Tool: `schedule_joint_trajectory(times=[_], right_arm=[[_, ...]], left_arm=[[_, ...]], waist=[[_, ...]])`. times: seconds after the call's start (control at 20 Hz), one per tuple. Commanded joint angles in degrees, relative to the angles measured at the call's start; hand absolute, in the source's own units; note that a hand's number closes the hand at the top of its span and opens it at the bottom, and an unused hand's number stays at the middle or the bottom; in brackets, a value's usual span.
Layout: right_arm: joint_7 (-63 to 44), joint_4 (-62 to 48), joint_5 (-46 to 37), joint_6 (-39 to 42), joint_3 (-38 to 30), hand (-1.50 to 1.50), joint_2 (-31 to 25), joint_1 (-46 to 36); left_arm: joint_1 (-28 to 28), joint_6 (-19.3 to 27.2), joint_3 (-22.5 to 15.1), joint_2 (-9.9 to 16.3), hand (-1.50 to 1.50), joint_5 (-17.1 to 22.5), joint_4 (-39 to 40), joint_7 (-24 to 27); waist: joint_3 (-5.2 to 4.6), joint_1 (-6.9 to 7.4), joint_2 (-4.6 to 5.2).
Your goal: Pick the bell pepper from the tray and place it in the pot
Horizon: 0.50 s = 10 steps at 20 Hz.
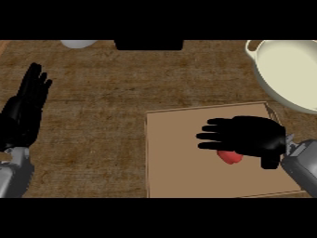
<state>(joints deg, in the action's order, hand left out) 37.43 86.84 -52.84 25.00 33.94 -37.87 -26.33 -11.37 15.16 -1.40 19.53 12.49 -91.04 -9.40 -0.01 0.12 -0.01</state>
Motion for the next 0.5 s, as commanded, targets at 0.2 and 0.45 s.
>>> schedule_joint_trajectory(times=[0.2,0.45], right_arm=[[4.75,-6.39,-8.12,-5.84,-2.05,-1.50,3.05,4.12],[5.84,-13.66,-10.87,-3.61,-4.81,-1.50,8.79,-1.99]], left_arm=[[3.30,-2.54,1.94,-0.90,0.00,-0.40,-3.89,-1.68],[0.92,-5.71,5.35,-0.47,0.00,0.11,1.23,1.02]], waist=[[0.01,0.12,-0.01],[0.00,0.33,0.10]])
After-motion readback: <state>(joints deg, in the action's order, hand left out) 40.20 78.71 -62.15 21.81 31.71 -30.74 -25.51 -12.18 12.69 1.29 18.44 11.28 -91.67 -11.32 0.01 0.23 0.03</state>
